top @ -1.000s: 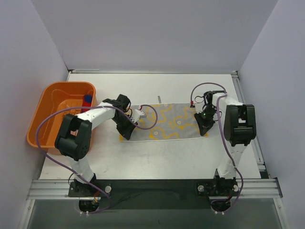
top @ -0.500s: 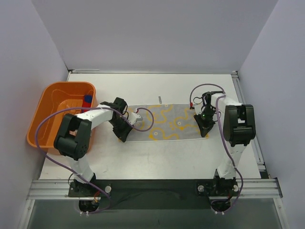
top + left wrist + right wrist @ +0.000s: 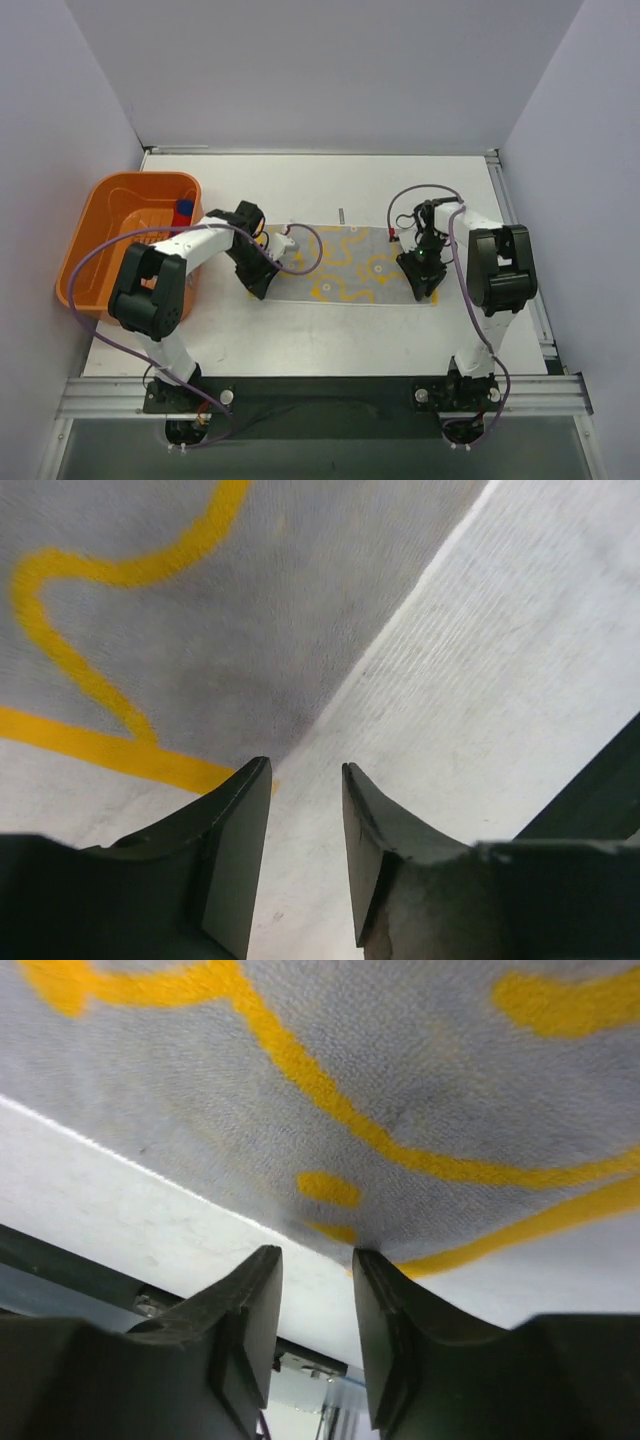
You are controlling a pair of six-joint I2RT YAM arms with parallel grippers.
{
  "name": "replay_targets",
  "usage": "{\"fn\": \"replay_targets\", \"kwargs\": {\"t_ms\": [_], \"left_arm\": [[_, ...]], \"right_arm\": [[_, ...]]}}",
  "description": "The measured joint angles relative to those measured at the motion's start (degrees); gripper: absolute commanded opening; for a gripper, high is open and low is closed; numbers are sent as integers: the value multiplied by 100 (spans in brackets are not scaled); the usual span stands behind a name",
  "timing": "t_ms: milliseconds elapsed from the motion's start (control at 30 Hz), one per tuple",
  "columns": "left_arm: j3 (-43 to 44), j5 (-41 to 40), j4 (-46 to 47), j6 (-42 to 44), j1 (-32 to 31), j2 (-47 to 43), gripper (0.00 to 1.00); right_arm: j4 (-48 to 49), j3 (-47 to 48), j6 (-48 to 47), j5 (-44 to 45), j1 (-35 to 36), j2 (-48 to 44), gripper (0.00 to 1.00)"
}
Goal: Roll the towels
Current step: Flatten the towel
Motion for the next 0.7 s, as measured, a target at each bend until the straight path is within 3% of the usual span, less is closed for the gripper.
{"fn": "replay_targets", "kwargs": {"t_ms": [100,333,533,700], "left_arm": [[529,227,-260,-31,-2,-2,55],[2059,527,-339,-37,341,179,63],[2990,306,-48,-332,776,1071,54],[3359,-98,205,-616,879,1867,50]], "right_arm": [[-109,267,-63,-201,-26,-181,50],[-168,1978,-94,-446,-564,-302,51],[-59,3281,-22,-428,-914,721,45],[15,3729,57,-302,-986,1596,43]]}}
